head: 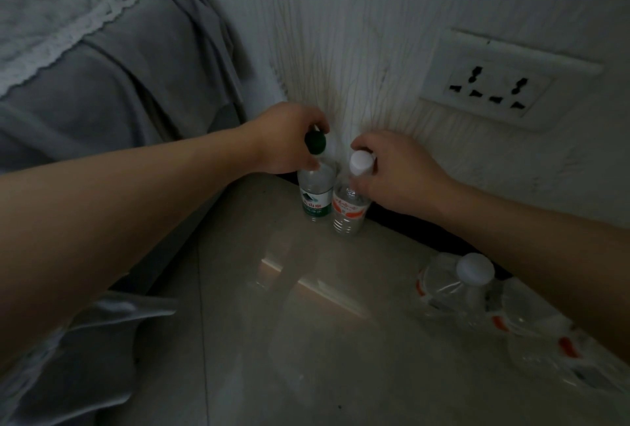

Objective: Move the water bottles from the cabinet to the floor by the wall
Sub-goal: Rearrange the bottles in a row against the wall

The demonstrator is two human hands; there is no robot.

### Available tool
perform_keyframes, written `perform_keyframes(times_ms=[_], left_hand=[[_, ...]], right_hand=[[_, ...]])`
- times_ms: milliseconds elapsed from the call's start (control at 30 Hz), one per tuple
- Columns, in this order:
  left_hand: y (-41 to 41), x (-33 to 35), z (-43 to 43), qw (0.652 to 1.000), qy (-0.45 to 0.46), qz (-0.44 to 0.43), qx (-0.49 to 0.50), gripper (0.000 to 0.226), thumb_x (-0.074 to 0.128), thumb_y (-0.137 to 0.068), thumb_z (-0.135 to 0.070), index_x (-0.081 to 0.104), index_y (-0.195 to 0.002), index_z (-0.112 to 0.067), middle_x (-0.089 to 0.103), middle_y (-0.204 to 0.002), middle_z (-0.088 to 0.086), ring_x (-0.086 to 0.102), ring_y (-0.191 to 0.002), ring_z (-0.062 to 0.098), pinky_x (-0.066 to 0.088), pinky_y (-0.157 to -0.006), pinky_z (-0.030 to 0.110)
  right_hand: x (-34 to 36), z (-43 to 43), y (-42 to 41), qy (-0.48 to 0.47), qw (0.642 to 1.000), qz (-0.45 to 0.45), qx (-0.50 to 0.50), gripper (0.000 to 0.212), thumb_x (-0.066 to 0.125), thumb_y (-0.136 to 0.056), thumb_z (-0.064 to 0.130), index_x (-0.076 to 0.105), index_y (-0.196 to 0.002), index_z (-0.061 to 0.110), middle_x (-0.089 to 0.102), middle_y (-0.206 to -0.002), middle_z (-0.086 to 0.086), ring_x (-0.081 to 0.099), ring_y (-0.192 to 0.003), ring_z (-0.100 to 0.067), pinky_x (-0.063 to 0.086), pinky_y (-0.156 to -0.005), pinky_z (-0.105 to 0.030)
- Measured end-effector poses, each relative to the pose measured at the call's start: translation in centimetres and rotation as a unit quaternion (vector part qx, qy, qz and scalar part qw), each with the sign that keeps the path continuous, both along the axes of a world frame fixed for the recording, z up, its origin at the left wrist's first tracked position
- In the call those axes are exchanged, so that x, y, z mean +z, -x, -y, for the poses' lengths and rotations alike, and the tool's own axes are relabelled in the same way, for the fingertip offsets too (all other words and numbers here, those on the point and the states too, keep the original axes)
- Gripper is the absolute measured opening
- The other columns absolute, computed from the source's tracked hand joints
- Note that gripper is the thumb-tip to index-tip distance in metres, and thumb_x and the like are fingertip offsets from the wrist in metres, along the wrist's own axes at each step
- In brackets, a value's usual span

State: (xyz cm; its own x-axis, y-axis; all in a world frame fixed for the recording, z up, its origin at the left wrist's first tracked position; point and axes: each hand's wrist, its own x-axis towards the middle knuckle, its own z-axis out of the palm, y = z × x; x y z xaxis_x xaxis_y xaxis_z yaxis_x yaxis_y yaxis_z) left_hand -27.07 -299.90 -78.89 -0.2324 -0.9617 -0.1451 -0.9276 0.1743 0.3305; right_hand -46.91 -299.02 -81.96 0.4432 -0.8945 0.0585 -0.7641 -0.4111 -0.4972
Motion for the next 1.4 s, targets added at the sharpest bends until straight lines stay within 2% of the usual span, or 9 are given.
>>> perform_keyframes(times_ms=[167, 400, 633, 767, 867, 1000, 1133, 1300, 1400], left_hand=[[-0.1, 0.6, -0.4, 1.0, 0.0, 0.004, 0.0, 0.064, 0.08, -0.077, -0.029, 0.052, -0.134, -0.024, 0.058, -0.128, -0.001, 0.056, -0.113, 0.017, 0.049, -0.094, 0.032], [0.1, 2.3, -1.1, 0.999, 0.035, 0.027, -0.009, 0.068, 0.082, -0.074, -0.035, 0.051, -0.134, -0.027, 0.055, -0.13, -0.003, 0.054, -0.115, 0.016, 0.047, -0.094, 0.033], [2.4, 4.4, -2.5, 0.997, 0.069, 0.017, -0.034, 0.072, 0.083, -0.073, -0.033, 0.049, -0.136, -0.027, 0.056, -0.128, -0.001, 0.056, -0.11, 0.017, 0.048, -0.091, 0.033], [4.4, 5.2, -3.4, 0.997, 0.058, -0.005, -0.051, 0.074, 0.083, -0.072, -0.034, 0.047, -0.137, -0.029, 0.055, -0.128, -0.005, 0.056, -0.107, 0.014, 0.049, -0.089, 0.03], [6.2, 5.3, -4.2, 0.996, 0.046, -0.011, -0.079, 0.075, 0.083, -0.072, -0.034, 0.046, -0.137, -0.031, 0.056, -0.125, -0.008, 0.057, -0.1, 0.01, 0.048, -0.083, 0.027], [9.0, 5.1, -5.4, 0.991, 0.031, -0.006, -0.13, 0.077, 0.081, -0.073, -0.034, 0.042, -0.14, -0.034, 0.054, -0.128, -0.01, 0.056, -0.101, 0.008, 0.051, -0.087, 0.032], [12.1, 4.3, -6.4, 0.982, 0.016, -0.003, -0.19, 0.078, 0.08, -0.075, -0.036, 0.039, -0.142, -0.035, 0.051, -0.132, -0.01, 0.05, -0.103, 0.003, 0.041, -0.082, 0.021], [15.2, 3.0, -7.9, 0.968, -0.01, 0.008, -0.253, 0.074, 0.077, -0.077, -0.042, 0.04, -0.141, -0.034, 0.053, -0.129, -0.01, 0.044, -0.097, 0.0, 0.039, -0.084, 0.021], [16.5, 2.4, -8.5, 0.96, -0.02, 0.026, -0.277, 0.072, 0.077, -0.077, -0.039, 0.04, -0.14, -0.033, 0.052, -0.127, -0.01, 0.042, -0.096, 0.001, 0.036, -0.081, 0.021]], right_hand=[[0.7, -0.5, 0.4, -0.007, 1.0, -0.011, 0.01, 0.047, 0.073, -0.078, 0.03, 0.058, -0.119, 0.014, 0.059, -0.11, -0.001, 0.055, -0.096, -0.014, 0.044, -0.078, -0.028], [2.3, -1.3, 1.6, -0.003, 1.0, -0.025, -0.009, 0.064, 0.077, -0.074, 0.041, 0.053, -0.129, 0.019, 0.057, -0.118, 0.003, 0.053, -0.09, -0.008, 0.041, -0.075, -0.024], [3.9, -2.8, 4.7, 0.011, 0.998, -0.058, -0.017, 0.069, 0.077, -0.071, 0.048, 0.053, -0.129, 0.021, 0.058, -0.116, 0.005, 0.054, -0.094, -0.008, 0.04, -0.076, -0.023], [4.6, -4.0, 7.1, -0.002, 0.997, -0.074, -0.021, 0.071, 0.077, -0.072, 0.049, 0.05, -0.132, 0.021, 0.056, -0.12, 0.005, 0.053, -0.097, -0.008, 0.038, -0.076, -0.021], [4.9, -4.8, 9.1, -0.016, 0.996, -0.088, -0.026, 0.071, 0.077, -0.073, 0.048, 0.049, -0.133, 0.023, 0.055, -0.124, 0.005, 0.052, -0.1, -0.008, 0.037, -0.078, -0.019], [5.3, -6.0, 11.7, -0.028, 0.993, -0.106, -0.034, 0.067, 0.077, -0.074, 0.045, 0.051, -0.132, 0.024, 0.055, -0.125, 0.004, 0.055, -0.103, -0.01, 0.041, -0.08, -0.021], [5.9, -7.6, 13.9, -0.043, 0.99, -0.125, -0.04, 0.064, 0.076, -0.075, 0.046, 0.053, -0.131, 0.025, 0.055, -0.126, 0.004, 0.055, -0.104, -0.01, 0.04, -0.08, -0.021], [6.1, -10.0, 16.2, -0.059, 0.986, -0.146, -0.046, 0.062, 0.075, -0.076, 0.046, 0.053, -0.13, 0.026, 0.056, -0.124, 0.006, 0.056, -0.104, -0.009, 0.041, -0.08, -0.022], [6.0, -11.3, 17.2, -0.059, 0.985, -0.158, -0.045, 0.058, 0.074, -0.076, 0.044, 0.055, -0.128, 0.026, 0.058, -0.12, 0.005, 0.057, -0.103, -0.011, 0.046, -0.083, -0.026]])
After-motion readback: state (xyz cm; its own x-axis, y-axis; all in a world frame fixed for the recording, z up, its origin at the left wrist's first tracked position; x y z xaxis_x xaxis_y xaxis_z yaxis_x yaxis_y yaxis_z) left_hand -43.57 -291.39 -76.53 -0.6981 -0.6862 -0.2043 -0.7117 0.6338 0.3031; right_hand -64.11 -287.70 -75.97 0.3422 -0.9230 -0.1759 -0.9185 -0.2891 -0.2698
